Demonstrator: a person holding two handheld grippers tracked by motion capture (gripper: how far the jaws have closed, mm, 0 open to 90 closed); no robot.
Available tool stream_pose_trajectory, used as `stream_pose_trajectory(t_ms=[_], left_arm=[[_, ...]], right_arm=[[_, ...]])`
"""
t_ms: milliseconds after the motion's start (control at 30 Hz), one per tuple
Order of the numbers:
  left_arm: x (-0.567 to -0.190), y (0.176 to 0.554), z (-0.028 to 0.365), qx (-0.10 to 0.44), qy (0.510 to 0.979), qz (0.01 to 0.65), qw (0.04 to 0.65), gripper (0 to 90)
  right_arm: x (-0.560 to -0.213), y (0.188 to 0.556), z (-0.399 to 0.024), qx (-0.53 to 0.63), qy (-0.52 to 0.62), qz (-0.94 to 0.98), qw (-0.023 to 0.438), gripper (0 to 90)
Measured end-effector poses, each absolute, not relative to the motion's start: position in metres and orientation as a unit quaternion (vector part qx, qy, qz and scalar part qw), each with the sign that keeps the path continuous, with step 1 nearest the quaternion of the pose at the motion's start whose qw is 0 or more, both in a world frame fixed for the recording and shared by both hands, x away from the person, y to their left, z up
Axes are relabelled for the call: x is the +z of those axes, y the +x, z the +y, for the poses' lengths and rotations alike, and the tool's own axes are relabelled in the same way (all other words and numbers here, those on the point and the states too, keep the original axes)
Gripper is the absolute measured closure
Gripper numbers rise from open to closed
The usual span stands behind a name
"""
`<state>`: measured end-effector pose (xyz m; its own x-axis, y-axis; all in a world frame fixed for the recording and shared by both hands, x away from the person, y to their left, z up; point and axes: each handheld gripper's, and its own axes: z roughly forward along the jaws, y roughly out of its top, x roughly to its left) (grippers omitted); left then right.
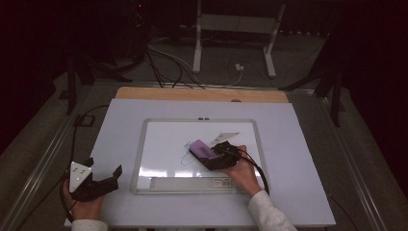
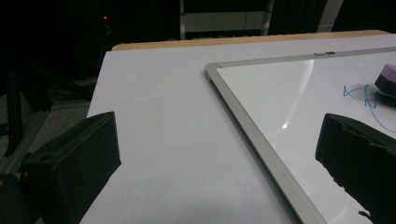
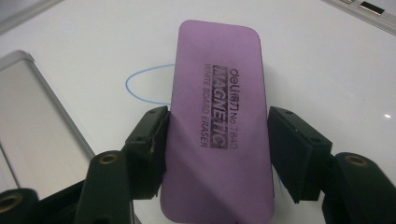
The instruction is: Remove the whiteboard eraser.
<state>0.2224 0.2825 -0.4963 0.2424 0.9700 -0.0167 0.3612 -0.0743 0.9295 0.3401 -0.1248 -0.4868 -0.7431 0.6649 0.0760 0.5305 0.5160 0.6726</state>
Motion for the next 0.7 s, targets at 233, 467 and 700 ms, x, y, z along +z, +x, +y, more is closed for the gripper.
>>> stream_pose_trajectory(t_ms=[233, 467, 700], left_arm=[[-0.4965, 0.2212, 0.2842, 0.341, 0.648, 0.514, 0.447, 0.6], [-0.4969, 0.2222, 0.2834, 0.341, 0.649, 0.514, 0.446, 0.6], [-0.4969, 0.2220, 0.2831, 0.341, 0.648, 0.514, 0.446, 0.6]], right_arm=[[-0.4919, 0.3396, -0.1219, 0.338, 0.341, 0.871, 0.098, 41.0], [-0.4917, 0.3394, -0.1210, 0.336, 0.338, 0.874, 0.100, 40.9], [-0.4916, 0.3380, -0.1199, 0.333, 0.335, 0.875, 0.102, 40.7]])
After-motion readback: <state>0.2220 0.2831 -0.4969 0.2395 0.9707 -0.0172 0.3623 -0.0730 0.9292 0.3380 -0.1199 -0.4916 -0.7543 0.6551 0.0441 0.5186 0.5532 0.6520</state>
